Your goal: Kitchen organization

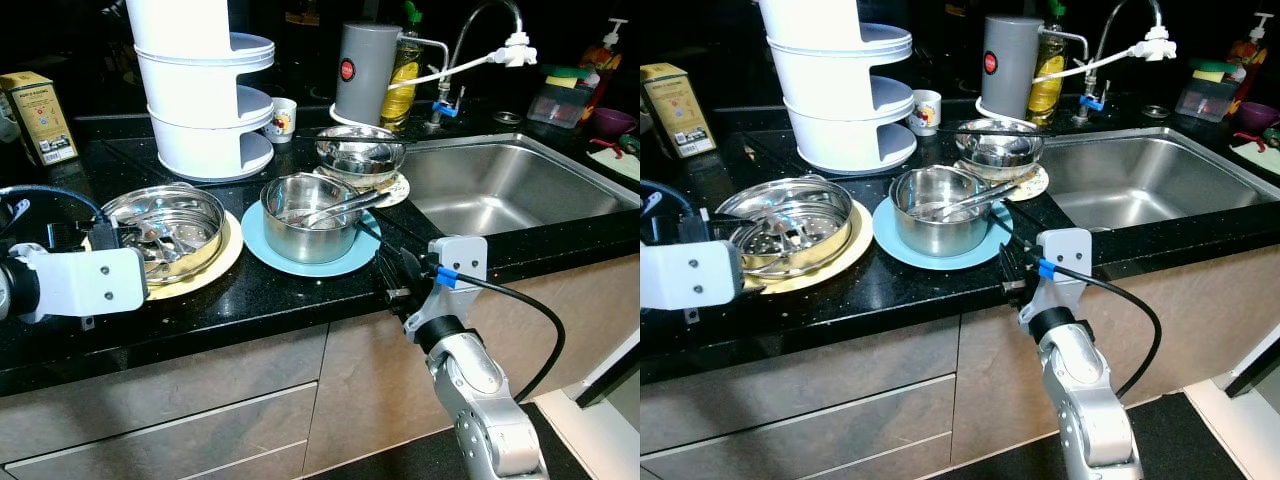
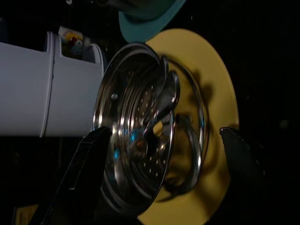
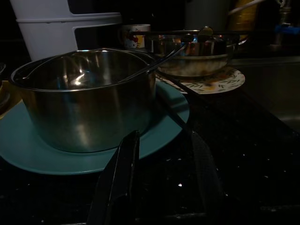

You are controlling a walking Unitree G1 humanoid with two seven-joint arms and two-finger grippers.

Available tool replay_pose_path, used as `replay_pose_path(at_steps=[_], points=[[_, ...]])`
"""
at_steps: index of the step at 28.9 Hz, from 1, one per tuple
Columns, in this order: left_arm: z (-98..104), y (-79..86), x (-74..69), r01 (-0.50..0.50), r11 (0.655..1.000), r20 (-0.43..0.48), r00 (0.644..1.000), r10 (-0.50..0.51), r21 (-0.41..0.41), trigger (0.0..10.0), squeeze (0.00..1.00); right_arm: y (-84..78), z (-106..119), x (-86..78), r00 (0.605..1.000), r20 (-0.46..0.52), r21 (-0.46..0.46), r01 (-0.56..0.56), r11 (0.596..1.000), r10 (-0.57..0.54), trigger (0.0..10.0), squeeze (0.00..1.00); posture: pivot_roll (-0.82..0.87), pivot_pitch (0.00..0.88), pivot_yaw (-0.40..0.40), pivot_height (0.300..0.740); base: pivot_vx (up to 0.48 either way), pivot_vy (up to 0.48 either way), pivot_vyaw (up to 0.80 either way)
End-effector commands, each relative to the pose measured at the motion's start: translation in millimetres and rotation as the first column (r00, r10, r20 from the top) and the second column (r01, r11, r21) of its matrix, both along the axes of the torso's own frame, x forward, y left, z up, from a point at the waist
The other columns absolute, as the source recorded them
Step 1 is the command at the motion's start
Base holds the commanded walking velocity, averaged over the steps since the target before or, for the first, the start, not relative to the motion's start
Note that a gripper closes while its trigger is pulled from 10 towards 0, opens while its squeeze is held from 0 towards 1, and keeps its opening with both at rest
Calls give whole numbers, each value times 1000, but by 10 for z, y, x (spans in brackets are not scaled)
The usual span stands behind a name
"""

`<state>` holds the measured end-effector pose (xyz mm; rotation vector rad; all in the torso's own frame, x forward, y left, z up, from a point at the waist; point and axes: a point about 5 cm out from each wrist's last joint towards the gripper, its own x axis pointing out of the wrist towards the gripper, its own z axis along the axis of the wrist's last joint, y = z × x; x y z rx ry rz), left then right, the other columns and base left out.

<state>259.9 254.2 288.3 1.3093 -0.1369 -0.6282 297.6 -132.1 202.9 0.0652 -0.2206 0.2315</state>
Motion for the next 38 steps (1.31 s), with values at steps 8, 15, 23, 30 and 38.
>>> replay_pose_path(at_steps=[8, 15, 23, 30, 38], points=[[-171, -54, 48, 30, 999, 42, 999, -31, 22, 10000, 0, 0, -27, 5, 1000, -12, 2, 4, 1000, -4, 10000, 0, -6, 112, -49, 740, 0, 0, 0], [-185, -51, 62, 32, 999, 62, 998, -33, 19, 1059, 0, 1, -30, 5, 1000, -12, 2, 4, 1000, -4, 10000, 0, -7, 110, -49, 740, 0, 0, 0], [-179, -67, 68, 42, 999, 86, 995, -44, 29, 1373, 0, -2, -31, 2, 1000, -11, 0, 4, 1000, -4, 10000, 0, -8, 104, -49, 740, 0, 0, 0], [-158, -68, 73, 50, 998, 119, 991, -53, 35, 0, 0, -2, -32, -3, 1000, -10, 0, 3, 1000, -3, 10000, 0, -8, 94, -50, 740, 0, 0, 0], [-163, -42, 88, 51, 998, 139, 989, -56, 40, 0, 0, -6, -31, 2, 1000, -10, -1, 3, 1000, -3, 10000, 0, -8, 94, -51, 740, 0, 0, 0]])
